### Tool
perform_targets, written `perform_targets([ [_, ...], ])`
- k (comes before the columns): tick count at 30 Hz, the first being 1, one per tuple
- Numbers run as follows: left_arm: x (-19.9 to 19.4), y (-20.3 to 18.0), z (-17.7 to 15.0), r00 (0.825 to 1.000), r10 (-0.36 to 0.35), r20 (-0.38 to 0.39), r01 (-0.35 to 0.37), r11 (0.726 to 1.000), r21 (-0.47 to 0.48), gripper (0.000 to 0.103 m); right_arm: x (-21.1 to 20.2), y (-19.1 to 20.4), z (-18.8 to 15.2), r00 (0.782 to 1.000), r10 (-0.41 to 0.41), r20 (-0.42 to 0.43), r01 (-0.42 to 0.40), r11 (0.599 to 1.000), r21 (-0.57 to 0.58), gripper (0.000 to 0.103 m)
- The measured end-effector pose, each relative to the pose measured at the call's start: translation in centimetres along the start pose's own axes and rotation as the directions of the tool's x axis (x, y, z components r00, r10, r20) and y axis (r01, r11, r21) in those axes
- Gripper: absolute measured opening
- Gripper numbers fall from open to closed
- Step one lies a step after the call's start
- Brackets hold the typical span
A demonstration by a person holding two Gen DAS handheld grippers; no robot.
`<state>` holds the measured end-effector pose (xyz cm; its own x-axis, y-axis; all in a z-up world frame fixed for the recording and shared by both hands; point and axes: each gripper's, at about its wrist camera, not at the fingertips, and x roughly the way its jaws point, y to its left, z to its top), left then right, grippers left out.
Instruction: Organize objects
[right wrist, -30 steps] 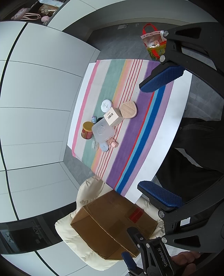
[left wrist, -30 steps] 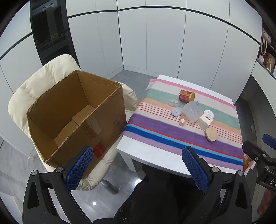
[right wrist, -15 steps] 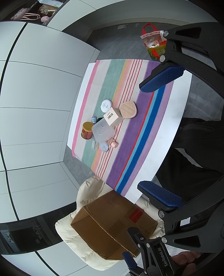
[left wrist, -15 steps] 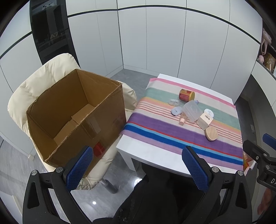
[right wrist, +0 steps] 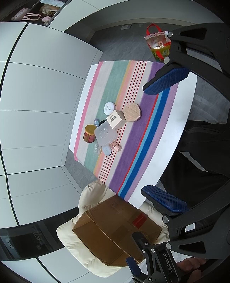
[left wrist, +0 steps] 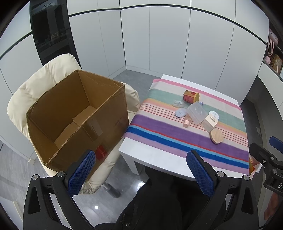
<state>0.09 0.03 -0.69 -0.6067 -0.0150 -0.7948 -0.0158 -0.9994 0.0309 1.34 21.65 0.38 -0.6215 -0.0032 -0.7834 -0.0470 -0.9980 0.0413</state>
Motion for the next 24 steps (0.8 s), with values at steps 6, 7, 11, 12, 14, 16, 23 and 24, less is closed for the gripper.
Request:
perform_targets([
  [6,0.05,-0.06,0.01,1.000,-0.001,-0.004,0.001,1.000,0.001,0.103,0.02,0.01,0.00,1.000,-0.001,0.001,0.001,1.000,0.001,0.103],
  [7,0.08,-0.06,0.03,1.000,-0.002,-0.006,0.002,1.000,0.001,0.103,0.03,0.00,0.00,1.000,-0.001,0.000,0.001,1.000,0.001,0.103],
  [11,0.13,-0.07,-0.01,1.000,-0.006,-0.011,0.006,1.000,0.002,0.103,0.01,-0.04,0.00,1.000,-0.001,0.001,0.001,1.000,0.002,0.103],
  [12,0.16,-0.12,-0.01,1.000,-0.007,-0.012,0.008,1.000,0.004,0.103,0.00,-0.02,-0.02,1.000,-0.001,0.001,0.001,1.000,0.001,0.103],
  [14,0.26,-0.14,0.03,1.000,-0.007,-0.016,0.007,1.000,0.010,0.103,0.00,-0.07,0.00,1.000,-0.002,0.001,0.002,1.000,0.001,0.103],
  [16,0.34,-0.23,0.01,1.000,-0.008,-0.020,0.009,1.000,0.013,0.103,-0.01,-0.10,0.02,1.000,-0.002,0.000,0.002,1.000,0.003,0.103],
  [23,0.55,-0.73,0.11,0.999,-0.029,-0.027,0.030,0.999,0.018,0.103,-0.05,-0.61,-0.04,1.000,-0.010,0.002,0.010,1.000,0.010,0.103],
  [24,0.59,-0.92,0.14,0.999,-0.035,-0.030,0.035,0.999,0.023,0.103,-0.05,-0.73,-0.08,1.000,-0.011,0.002,0.011,1.000,0.011,0.103],
])
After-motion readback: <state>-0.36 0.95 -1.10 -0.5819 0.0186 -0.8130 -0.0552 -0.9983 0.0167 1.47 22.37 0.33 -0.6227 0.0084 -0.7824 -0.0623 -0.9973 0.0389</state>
